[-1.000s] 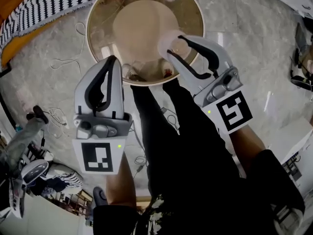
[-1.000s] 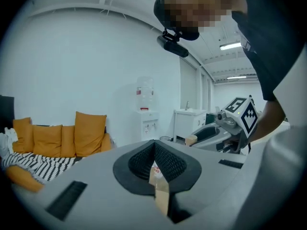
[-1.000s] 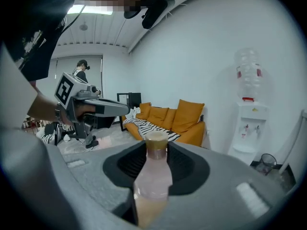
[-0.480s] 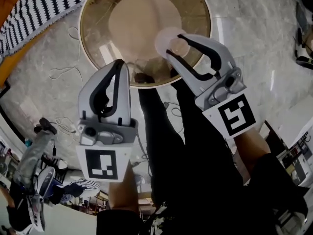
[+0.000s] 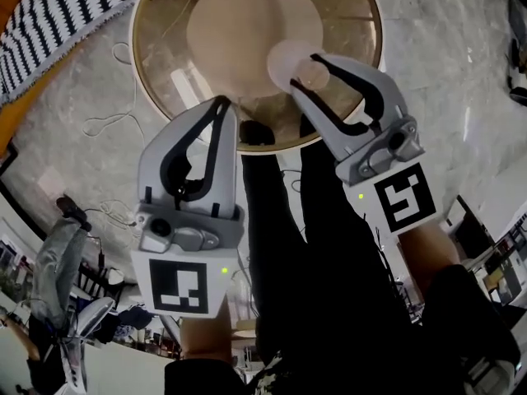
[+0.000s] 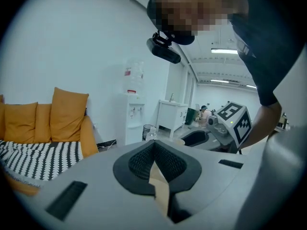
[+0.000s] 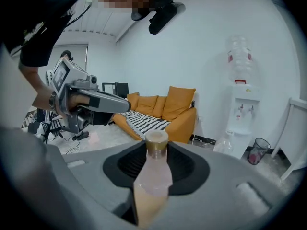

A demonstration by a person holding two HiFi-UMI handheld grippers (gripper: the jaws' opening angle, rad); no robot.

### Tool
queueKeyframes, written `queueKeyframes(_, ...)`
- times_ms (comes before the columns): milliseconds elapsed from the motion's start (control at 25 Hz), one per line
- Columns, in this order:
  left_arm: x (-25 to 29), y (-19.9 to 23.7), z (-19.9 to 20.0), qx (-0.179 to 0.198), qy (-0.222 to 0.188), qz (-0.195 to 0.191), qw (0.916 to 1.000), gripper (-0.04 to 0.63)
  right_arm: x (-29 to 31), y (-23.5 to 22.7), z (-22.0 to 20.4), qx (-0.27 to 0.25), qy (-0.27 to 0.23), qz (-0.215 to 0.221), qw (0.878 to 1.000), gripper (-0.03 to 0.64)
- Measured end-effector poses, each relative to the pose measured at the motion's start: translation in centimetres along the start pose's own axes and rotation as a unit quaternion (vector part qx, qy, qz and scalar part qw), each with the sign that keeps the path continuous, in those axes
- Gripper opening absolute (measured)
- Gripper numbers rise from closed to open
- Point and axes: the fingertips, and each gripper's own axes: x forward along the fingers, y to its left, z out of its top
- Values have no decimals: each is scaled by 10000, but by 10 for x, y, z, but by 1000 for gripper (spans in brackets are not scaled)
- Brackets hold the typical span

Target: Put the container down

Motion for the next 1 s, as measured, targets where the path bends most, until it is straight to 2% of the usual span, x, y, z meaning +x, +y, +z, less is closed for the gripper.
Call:
queueKeyframes(160,3,-13,-7,15,18,15,10000,6,-3,-3,-9,-40,-27,26,10000,127)
queueKeyframes(400,11,-15,-42,-220,84,141,9996,6,16,-4,-39,-103,31,156,9998,127)
queueKeyframes(1000,38,-5,-111,-472,212,188,9985,5,60,-1,-94,-185,155,421,9988,127)
